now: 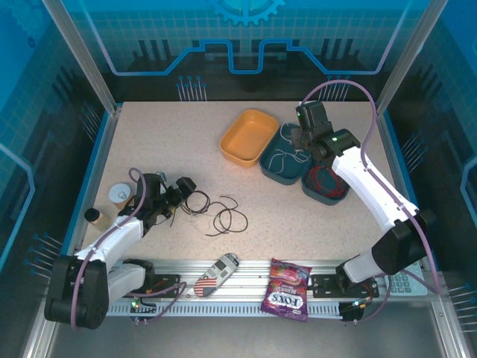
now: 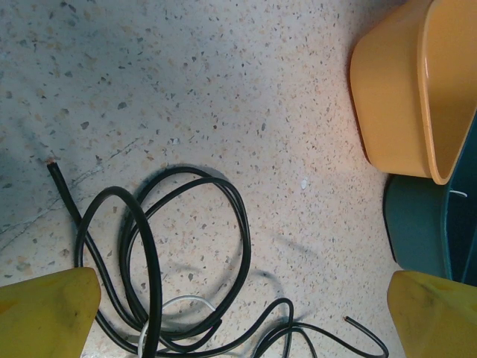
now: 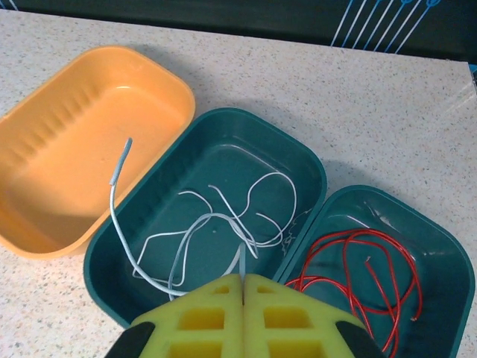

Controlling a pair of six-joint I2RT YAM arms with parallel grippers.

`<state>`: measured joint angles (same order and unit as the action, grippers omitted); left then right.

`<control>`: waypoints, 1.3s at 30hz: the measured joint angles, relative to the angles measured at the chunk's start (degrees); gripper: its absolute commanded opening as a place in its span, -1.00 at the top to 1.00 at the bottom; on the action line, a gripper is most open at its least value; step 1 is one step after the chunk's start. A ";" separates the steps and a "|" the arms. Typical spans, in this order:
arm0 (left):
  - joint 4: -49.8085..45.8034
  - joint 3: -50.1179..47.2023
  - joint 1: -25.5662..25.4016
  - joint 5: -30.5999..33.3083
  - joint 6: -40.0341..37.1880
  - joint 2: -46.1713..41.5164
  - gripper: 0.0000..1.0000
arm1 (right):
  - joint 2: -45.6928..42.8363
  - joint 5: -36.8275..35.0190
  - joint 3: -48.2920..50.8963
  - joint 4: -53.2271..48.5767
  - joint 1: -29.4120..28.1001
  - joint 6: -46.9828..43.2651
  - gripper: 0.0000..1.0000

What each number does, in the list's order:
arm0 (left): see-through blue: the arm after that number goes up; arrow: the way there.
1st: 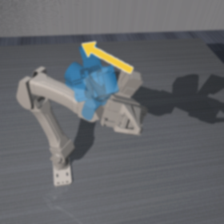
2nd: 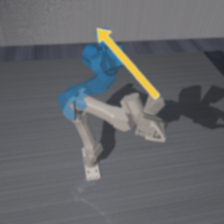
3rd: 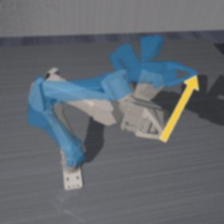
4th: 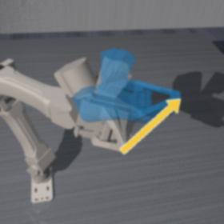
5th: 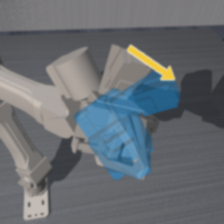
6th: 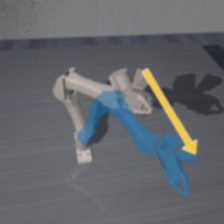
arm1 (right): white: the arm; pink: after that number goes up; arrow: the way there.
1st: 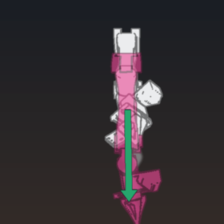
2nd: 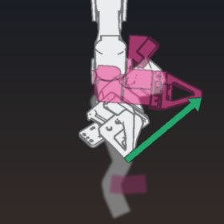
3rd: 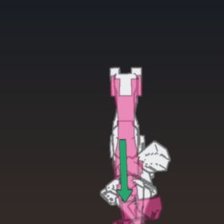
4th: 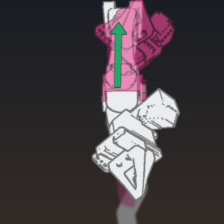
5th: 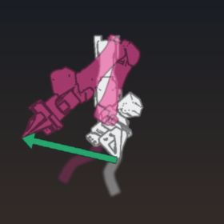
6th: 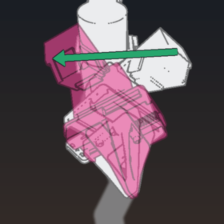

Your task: Untangle the cables

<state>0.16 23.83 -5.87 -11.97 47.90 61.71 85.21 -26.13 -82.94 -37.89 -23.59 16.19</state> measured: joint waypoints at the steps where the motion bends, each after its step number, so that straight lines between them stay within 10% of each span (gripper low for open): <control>1: -0.13 0.00 0.00 0.11 0.00 -0.28 -0.98 | 0.52 0.20 0.00 0.22 0.39 -0.02 1.00; 22: -2.23 0.13 0.00 0.68 -0.42 -1.46 -0.98 | 11.61 4.61 -1.62 1.53 3.41 0.50 1.00; 39: -3.65 1.70 0.00 1.86 -1.73 -1.46 -0.98 | 11.50 7.43 0.63 0.59 3.41 2.69 0.22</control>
<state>-3.49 25.54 -5.87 -10.11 46.17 60.25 96.71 -18.70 -82.30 -37.30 -20.18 18.87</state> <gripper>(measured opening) 0.992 0.334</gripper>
